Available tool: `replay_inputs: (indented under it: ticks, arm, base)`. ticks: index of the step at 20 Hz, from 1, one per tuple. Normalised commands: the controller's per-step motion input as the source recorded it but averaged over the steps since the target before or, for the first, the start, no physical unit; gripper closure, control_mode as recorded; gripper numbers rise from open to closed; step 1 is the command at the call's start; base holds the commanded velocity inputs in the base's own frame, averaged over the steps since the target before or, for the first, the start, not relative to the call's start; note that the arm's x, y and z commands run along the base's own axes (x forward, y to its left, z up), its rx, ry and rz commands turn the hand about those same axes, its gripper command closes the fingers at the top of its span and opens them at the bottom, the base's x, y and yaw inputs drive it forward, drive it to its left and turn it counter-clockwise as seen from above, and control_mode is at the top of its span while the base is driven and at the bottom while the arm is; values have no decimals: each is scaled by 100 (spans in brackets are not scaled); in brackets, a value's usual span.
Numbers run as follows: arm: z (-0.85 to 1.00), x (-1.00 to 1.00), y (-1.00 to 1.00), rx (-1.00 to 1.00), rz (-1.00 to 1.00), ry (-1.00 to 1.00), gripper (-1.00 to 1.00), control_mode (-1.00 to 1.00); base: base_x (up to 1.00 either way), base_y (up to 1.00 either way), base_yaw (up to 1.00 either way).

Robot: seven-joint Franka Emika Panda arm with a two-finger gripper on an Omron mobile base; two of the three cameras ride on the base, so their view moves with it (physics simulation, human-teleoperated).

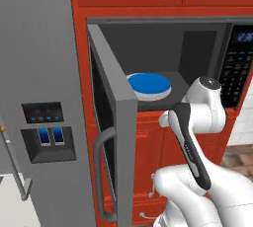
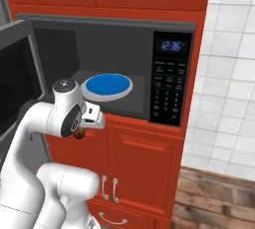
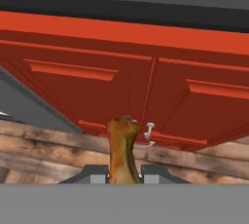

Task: Transport the chicken drumstick from the fridge to the microwave and turn on the microwave.

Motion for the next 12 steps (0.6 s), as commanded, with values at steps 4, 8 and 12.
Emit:
replay_inputs:
  ticks: [4,8,12]
  arm:
    - [0,0,0,0,0,0,100,100]
    - [0,0,0,0,0,0,100,100]
    - [0,17,-8,0,18,-5,100,-100]
  base:
    - [28,-11,33]
    - [23,-13,33]
    - [5,-3,8]
